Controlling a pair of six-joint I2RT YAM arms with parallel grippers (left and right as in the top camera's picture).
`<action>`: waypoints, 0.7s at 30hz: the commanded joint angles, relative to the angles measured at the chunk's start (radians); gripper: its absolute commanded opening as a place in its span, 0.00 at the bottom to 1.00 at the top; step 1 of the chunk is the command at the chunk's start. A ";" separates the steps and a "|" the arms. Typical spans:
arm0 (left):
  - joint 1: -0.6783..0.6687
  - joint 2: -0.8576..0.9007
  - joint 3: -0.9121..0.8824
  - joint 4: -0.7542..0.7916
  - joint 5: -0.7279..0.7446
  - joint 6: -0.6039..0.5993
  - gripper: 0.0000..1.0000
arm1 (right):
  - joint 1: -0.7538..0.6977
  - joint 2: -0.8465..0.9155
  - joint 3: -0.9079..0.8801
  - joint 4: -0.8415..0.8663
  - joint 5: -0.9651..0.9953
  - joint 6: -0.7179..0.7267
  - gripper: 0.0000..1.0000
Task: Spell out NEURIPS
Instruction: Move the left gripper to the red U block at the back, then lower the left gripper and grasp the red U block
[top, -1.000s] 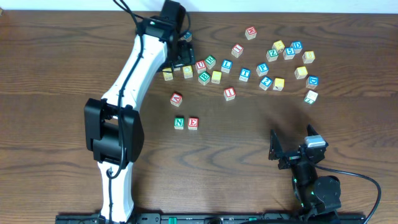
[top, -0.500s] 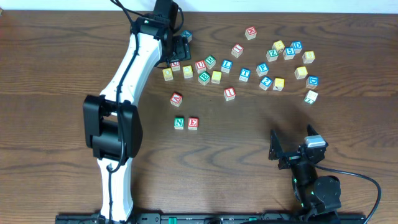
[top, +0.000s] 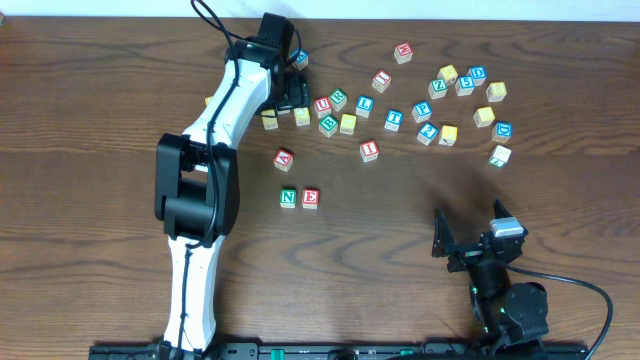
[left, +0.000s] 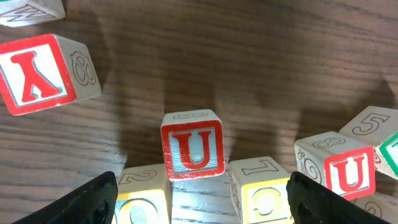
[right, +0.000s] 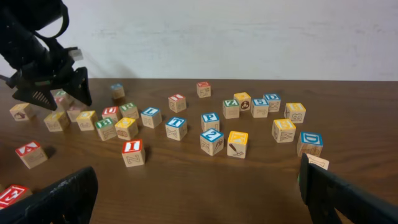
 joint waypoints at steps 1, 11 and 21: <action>-0.002 -0.002 0.020 0.015 0.001 0.025 0.86 | -0.008 0.000 -0.001 -0.004 -0.002 -0.013 0.99; -0.002 -0.002 0.020 0.047 -0.023 0.035 0.85 | -0.008 0.000 -0.001 -0.004 -0.002 -0.013 0.99; -0.002 -0.002 0.019 0.061 -0.076 0.035 0.85 | -0.008 0.000 -0.001 -0.004 -0.002 -0.013 0.99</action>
